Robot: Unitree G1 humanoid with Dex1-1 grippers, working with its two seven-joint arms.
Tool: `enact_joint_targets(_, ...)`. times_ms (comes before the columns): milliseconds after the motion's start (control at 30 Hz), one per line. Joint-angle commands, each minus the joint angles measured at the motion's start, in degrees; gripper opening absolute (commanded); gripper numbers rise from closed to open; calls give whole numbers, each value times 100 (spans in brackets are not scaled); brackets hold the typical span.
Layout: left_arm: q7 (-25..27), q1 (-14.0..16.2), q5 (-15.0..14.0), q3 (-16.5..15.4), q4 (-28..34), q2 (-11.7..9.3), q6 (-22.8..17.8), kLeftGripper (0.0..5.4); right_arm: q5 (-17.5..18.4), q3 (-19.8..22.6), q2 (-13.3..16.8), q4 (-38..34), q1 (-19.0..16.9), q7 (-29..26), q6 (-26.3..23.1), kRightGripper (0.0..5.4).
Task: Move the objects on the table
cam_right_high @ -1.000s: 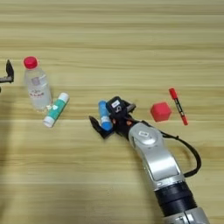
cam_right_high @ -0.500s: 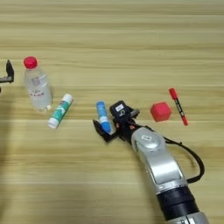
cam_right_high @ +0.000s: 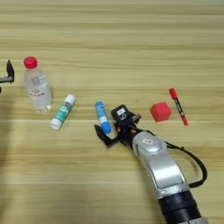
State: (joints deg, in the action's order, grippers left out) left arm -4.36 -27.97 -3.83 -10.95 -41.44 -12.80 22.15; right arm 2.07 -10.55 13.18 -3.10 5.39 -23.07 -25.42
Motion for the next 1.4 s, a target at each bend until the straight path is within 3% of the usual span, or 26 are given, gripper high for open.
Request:
enact_joint_targets(33,-28,16,73,10,63,0,-106,540,60,-51,62,-118,-265,-69,-321,536)
enact_joint_targets(333,-36,24,77,15,95,9,-119,540,220,-107,18,-119,-351,-141,-621,414)
enact_joint_targets(1033,-33,18,78,10,100,16,-135,540,263,-67,-77,177,-232,-68,-578,144)
enact_joint_targets(1400,-26,12,33,-33,90,5,-119,540,234,53,-130,231,-109,55,-325,143)
